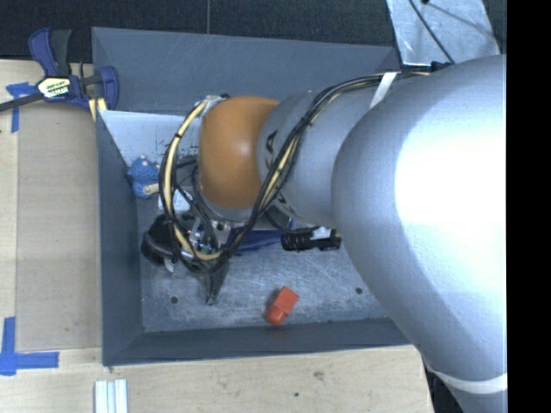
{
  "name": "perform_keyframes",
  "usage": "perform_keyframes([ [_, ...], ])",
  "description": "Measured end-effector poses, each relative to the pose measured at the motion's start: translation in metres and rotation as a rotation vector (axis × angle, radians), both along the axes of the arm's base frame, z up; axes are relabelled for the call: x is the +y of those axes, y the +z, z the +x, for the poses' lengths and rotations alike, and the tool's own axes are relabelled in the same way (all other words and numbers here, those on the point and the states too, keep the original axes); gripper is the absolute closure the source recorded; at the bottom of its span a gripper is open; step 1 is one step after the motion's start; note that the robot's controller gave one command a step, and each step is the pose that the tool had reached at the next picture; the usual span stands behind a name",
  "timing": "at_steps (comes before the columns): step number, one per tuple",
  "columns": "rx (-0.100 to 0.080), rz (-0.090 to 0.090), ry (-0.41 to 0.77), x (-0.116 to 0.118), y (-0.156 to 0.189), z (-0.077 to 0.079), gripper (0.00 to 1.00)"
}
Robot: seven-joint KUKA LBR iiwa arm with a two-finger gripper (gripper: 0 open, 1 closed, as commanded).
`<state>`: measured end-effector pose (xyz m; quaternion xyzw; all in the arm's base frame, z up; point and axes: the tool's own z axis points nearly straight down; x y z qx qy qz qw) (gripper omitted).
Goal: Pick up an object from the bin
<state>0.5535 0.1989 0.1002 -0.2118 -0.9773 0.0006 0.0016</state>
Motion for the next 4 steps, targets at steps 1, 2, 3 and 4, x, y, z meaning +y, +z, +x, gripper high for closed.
perform_keyframes([
  [1,0.001,0.003,-0.184,0.009,-0.027,-0.012,0.00],
  [2,0.000,0.004,-0.183,0.009,-0.025,-0.011,0.00],
  [3,0.003,0.007,-0.182,0.011,-0.022,-0.011,1.00],
  [4,-0.006,0.000,-0.181,0.009,0.048,-0.010,1.00],
])
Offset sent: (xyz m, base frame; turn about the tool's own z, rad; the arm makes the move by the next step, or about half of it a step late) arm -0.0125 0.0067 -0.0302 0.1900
